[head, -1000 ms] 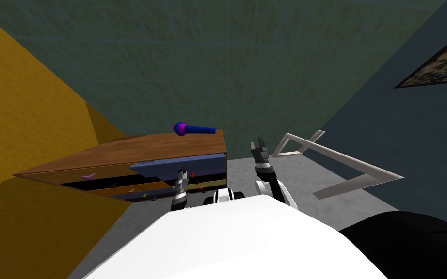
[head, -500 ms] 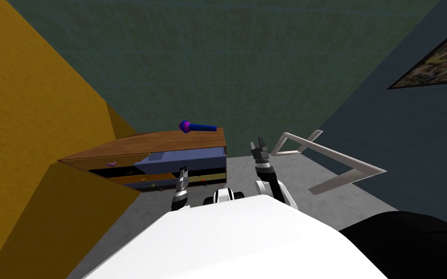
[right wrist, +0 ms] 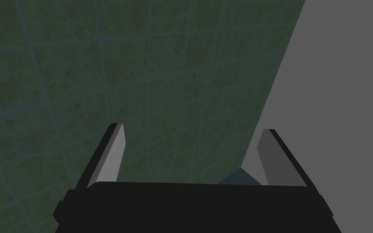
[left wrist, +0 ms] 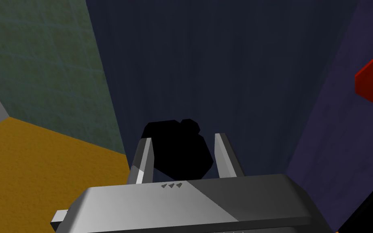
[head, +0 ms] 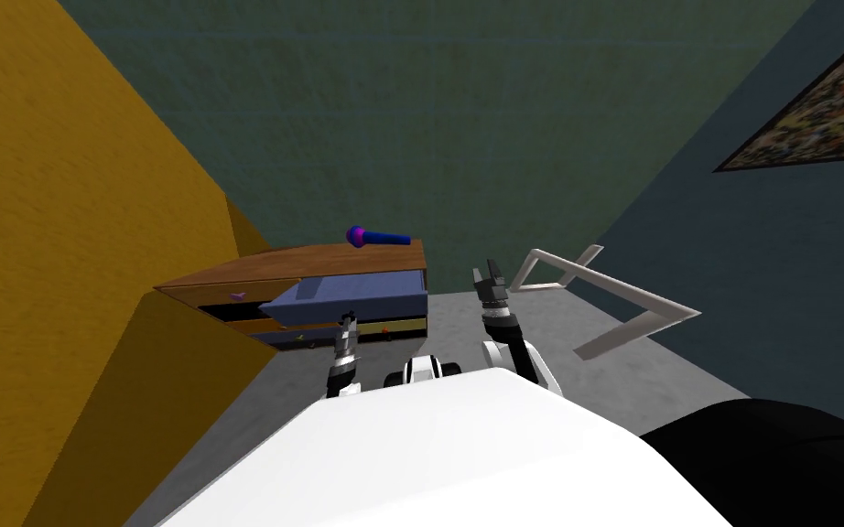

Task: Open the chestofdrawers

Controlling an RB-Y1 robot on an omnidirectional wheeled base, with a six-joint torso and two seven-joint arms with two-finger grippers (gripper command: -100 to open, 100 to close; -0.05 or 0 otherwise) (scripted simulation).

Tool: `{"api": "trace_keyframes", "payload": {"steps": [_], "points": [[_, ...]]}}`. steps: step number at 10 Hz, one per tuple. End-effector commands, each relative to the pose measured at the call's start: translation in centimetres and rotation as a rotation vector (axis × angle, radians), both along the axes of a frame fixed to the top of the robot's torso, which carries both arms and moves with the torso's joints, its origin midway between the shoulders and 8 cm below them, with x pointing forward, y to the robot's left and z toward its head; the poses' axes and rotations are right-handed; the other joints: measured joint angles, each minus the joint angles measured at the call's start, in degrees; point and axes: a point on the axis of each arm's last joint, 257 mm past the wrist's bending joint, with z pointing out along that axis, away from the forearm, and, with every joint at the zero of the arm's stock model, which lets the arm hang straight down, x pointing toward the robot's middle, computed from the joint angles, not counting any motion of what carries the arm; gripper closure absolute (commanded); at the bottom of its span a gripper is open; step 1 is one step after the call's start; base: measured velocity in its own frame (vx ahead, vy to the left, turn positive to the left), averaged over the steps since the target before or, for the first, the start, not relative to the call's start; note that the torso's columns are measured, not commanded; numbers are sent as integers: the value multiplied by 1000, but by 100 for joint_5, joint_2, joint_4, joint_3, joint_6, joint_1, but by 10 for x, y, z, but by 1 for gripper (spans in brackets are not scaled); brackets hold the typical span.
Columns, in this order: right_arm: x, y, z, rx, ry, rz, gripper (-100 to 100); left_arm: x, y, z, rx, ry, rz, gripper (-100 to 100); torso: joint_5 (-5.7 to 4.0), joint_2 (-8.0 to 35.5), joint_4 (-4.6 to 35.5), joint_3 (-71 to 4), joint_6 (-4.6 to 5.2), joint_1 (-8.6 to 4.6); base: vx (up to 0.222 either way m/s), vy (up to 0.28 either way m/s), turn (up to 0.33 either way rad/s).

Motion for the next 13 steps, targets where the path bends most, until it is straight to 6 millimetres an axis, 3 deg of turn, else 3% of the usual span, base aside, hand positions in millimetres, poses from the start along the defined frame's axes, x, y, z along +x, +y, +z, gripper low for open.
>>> {"api": "trace_keyframes", "payload": {"steps": [1, 3, 4, 9, 11, 13], "points": [[0, 0, 0, 0, 0, 0, 0, 7, 16, 0, 1, -6, 28, 100, 6, 19, -2, 12, 5, -6, -138, 8, -111], [0, 0, 0, 0, 0, 0, 0, 16, 39, 7, 2, -26, 70, 100, 8, 11, -5, 10, 1, 0, -168, -8, -217], [0, 0, 0, 0, 0, 0, 0, 14, 40, 1, 1, -11, 73, 100, 4, 16, 1, 12, 1, -1, -140, 17, -96], [0, 0, 0, 0, 0, 0, 0, 32, 101, 15, 7, -42, 201, 100, -2, 37, 11, 25, -7, -6, -212, -26, -229], [0, 0, 0, 0, 0, 0, 0, 33, 116, 13, 8, -33, 233, 100, -17, 2, 14, 3, -6, -12, -125, -15, -131], [0, 0, 0, 0, 1, 0, 0, 35, 94, 4, 6, -11, 191, 100, -13, -3, 6, -1, -8, -10, -30, 2, 91]]}}
